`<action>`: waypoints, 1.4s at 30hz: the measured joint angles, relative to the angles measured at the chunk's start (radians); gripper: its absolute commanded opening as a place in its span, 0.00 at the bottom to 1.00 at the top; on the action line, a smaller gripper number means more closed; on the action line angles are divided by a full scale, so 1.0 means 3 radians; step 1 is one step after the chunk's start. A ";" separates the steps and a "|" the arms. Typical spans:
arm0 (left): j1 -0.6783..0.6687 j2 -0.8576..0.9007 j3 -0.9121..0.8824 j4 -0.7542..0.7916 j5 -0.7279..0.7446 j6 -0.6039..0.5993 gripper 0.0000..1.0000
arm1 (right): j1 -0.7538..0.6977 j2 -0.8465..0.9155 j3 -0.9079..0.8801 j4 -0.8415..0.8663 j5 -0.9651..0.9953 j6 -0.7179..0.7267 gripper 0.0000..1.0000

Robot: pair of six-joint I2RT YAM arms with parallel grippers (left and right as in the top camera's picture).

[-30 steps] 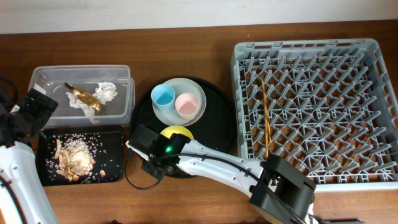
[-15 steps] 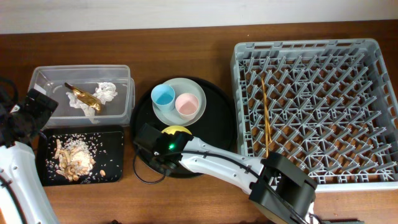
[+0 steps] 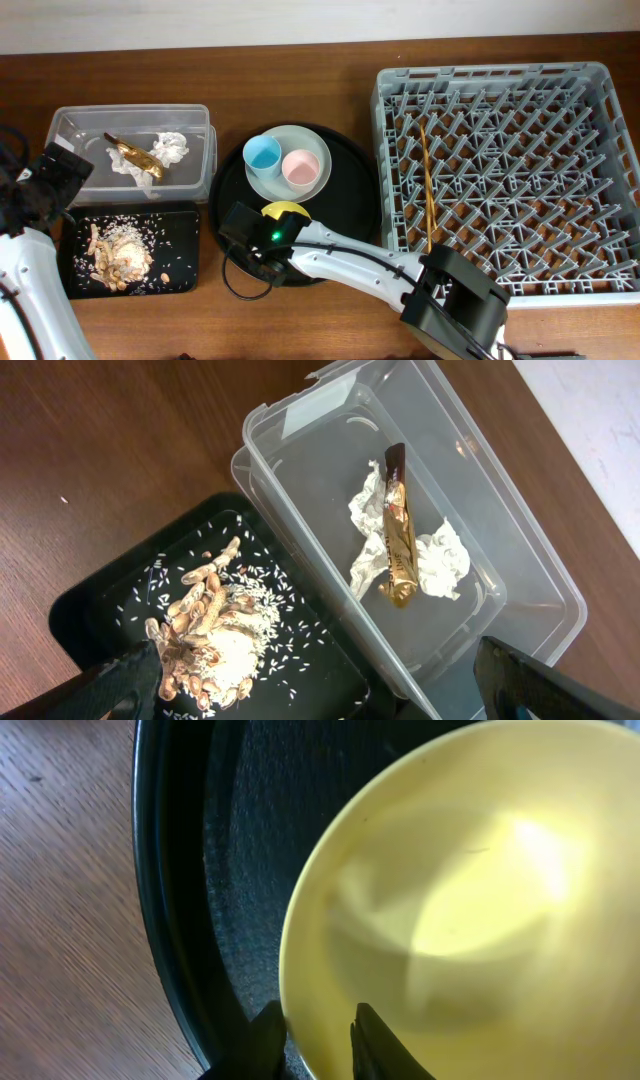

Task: Sort waste into correct bins and load items into the dishwasher rack
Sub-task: 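Lift yellow bowl with right gripper and carry it into the rack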

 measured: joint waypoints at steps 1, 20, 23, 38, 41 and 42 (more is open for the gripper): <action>0.0000 0.0000 0.0000 0.0000 -0.0001 0.0000 0.99 | 0.0000 0.0000 0.0000 -0.0017 0.0001 0.0001 0.24; 0.0000 0.0000 0.0000 -0.0001 0.0001 0.0000 0.99 | -0.0006 -0.0389 0.0922 -0.1207 -0.0689 0.0000 0.04; 0.0000 0.0000 0.0000 -0.0001 -0.0001 0.0000 0.99 | -0.0108 -0.0896 0.1279 -0.1410 -0.0769 -0.0004 0.04; 0.0003 0.0000 0.0003 -0.0004 0.0011 0.0000 0.99 | -0.3951 -0.0094 0.1361 -0.0061 -0.4564 -0.0889 0.04; 0.0003 0.0000 0.0003 -0.0001 0.0011 0.0000 0.99 | -0.4083 0.0548 0.1361 0.0127 -0.5015 -0.0886 0.04; 0.0003 0.0000 0.0003 -0.0001 0.0013 0.0000 0.99 | -0.4082 0.0716 0.1361 0.0126 -0.5081 -0.0889 0.04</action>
